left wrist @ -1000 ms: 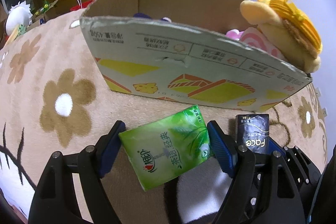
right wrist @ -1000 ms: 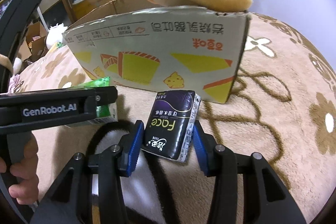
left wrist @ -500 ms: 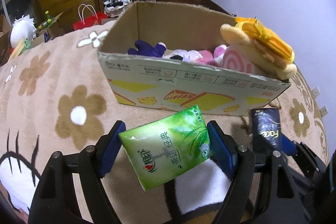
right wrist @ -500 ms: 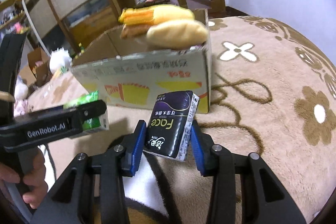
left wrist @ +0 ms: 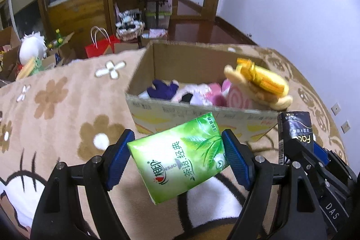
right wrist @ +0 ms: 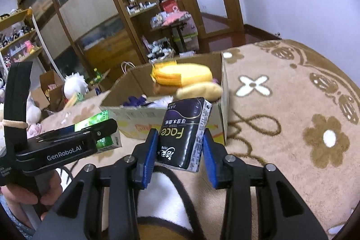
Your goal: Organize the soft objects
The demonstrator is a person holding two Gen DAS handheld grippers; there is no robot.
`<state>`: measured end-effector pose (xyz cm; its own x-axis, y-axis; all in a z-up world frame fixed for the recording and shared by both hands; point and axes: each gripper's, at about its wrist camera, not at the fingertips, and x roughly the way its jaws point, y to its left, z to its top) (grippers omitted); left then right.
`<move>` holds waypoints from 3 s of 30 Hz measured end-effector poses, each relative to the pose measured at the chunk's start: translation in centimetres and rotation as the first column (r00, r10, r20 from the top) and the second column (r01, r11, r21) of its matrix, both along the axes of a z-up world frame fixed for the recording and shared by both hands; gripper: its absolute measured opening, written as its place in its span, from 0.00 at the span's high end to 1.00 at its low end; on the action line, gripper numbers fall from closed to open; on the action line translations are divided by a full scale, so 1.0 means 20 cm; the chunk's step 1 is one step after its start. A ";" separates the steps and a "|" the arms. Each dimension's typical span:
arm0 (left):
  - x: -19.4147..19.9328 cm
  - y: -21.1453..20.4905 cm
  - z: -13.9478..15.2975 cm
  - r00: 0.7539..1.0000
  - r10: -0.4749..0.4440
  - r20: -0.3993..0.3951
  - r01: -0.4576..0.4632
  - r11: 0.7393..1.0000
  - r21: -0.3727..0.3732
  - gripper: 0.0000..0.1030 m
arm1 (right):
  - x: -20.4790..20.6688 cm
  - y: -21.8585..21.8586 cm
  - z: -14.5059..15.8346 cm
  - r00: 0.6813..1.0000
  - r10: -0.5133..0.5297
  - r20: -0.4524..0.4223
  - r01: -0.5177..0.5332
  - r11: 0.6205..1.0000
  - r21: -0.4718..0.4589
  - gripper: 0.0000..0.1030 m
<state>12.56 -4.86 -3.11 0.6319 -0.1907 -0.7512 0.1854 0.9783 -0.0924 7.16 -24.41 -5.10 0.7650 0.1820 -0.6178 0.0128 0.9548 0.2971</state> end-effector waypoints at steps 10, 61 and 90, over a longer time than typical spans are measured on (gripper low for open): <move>0.03 0.04 0.26 0.987 0.003 0.160 -0.004 1.000 0.003 0.24 | 0.00 0.02 0.19 0.993 0.014 0.115 -0.013 1.000 -0.009 0.61; 0.15 0.12 0.33 0.945 0.086 0.317 -0.113 0.991 0.067 0.02 | 0.29 -0.01 0.41 0.978 -0.022 0.207 0.014 0.999 0.042 0.00; -0.43 0.14 0.67 0.913 0.037 0.406 -0.113 0.980 0.165 0.00 | -0.33 -0.04 0.67 0.951 -0.128 0.281 0.143 0.989 -0.032 0.00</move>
